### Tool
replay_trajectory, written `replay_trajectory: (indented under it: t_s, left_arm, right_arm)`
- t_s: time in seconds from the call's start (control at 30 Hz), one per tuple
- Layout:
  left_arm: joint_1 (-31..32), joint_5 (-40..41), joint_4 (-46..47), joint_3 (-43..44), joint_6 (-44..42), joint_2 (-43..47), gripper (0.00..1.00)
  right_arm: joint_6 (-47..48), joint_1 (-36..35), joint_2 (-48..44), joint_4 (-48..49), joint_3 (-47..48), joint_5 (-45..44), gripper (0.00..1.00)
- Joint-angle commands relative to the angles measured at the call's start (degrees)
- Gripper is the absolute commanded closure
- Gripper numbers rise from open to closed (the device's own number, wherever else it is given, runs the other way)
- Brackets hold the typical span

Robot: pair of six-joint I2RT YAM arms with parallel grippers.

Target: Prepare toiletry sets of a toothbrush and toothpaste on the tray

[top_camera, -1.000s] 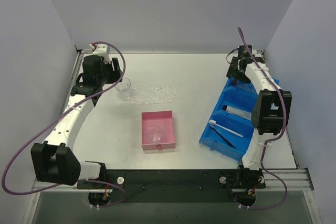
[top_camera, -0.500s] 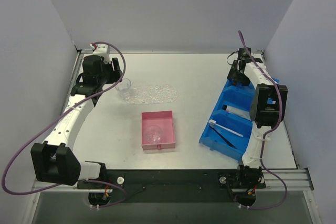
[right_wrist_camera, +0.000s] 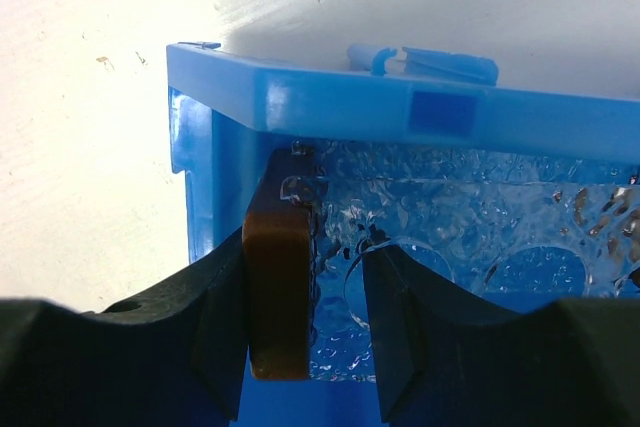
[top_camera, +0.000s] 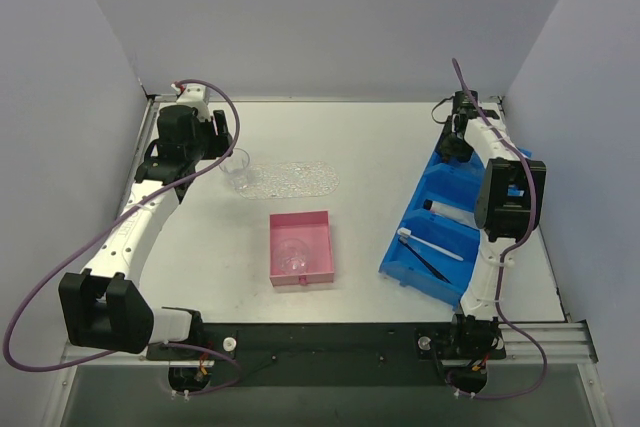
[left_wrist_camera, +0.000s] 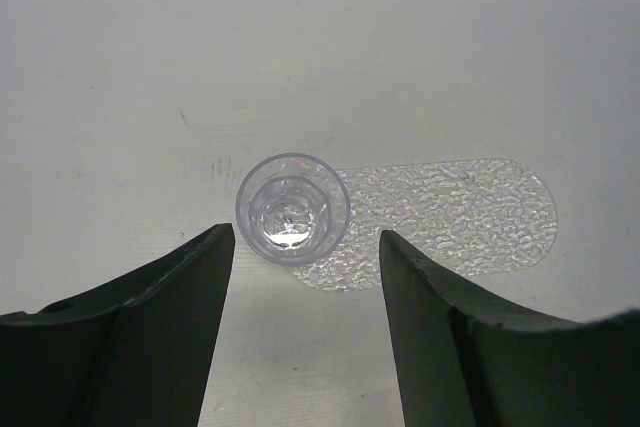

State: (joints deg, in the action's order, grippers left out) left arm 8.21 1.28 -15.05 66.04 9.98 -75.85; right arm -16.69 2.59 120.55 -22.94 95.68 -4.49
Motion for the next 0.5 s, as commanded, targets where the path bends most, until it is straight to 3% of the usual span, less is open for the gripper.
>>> replay_trajectory:
  t_s: [0.0, 0.1, 0.47]
  left_arm:
    - [0.2, 0.4, 1.7, 1.1, -0.8, 2.0, 0.30]
    - [0.2, 0.0, 1.9, 0.9, -0.8, 2.2, 0.30]
    - [0.3, -1.1, 2.5, 0.6, -1.7, 3.7, 0.31]
  right_arm:
    - [2.4, -0.2, -2.6, -1.8, 2.3, 0.4, 0.91]
    - [3.8, -0.4, -4.4, -2.6, 2.9, 0.1, 1.00]
    - [6.9, -2.2, -12.6, -4.5, 3.5, -1.7, 1.00]
